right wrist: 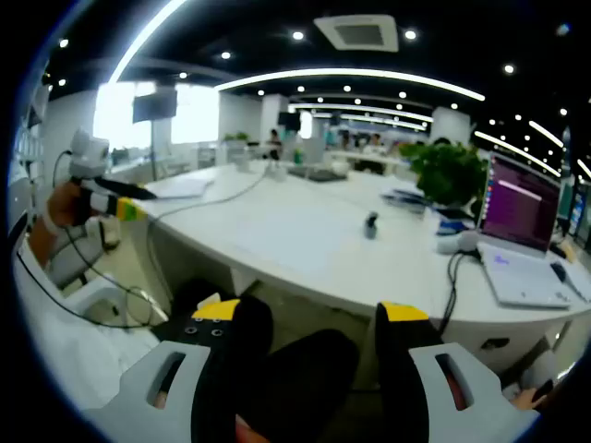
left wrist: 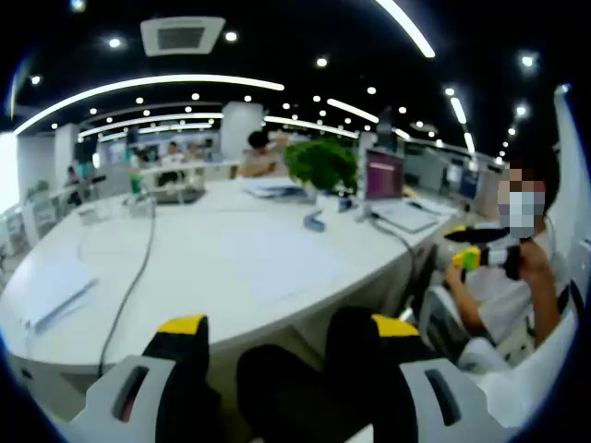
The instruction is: Pick up the paper insert the paper into the punch align the paper edges press the punch to punch holes
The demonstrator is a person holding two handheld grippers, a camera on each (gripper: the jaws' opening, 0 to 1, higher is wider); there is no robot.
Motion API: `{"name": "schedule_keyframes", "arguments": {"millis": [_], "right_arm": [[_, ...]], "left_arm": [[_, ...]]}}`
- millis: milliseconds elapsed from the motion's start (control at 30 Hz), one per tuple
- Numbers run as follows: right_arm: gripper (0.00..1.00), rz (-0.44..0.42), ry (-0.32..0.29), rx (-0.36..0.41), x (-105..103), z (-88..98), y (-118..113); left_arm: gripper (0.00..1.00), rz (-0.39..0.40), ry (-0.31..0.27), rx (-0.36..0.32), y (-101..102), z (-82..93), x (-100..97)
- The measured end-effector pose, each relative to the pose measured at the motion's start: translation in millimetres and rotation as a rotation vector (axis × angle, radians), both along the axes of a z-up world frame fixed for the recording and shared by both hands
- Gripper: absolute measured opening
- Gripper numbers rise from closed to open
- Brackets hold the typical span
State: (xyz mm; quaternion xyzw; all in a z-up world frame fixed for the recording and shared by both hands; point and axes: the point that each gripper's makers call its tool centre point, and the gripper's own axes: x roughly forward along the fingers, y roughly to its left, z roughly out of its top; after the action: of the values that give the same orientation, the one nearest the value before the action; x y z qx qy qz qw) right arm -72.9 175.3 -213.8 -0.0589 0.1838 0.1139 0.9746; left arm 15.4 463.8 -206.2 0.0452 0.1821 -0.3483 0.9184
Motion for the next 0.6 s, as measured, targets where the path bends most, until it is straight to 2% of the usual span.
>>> {"name": "schedule_keyframes", "arguments": {"millis": [333,600], "right_arm": [[0.59,-0.008,-0.001,0.001,-6.1,-0.7,1.1],[0.59,-0.002,-0.01,0.005,-9.3,-0.7,3.5]], "left_arm": [[0.69,0.02,-0.027,-0.014,8.5,6.5,-6.2],[0.69,0.01,-0.047,-0.015,3.3,11.5,-7.4]]}}
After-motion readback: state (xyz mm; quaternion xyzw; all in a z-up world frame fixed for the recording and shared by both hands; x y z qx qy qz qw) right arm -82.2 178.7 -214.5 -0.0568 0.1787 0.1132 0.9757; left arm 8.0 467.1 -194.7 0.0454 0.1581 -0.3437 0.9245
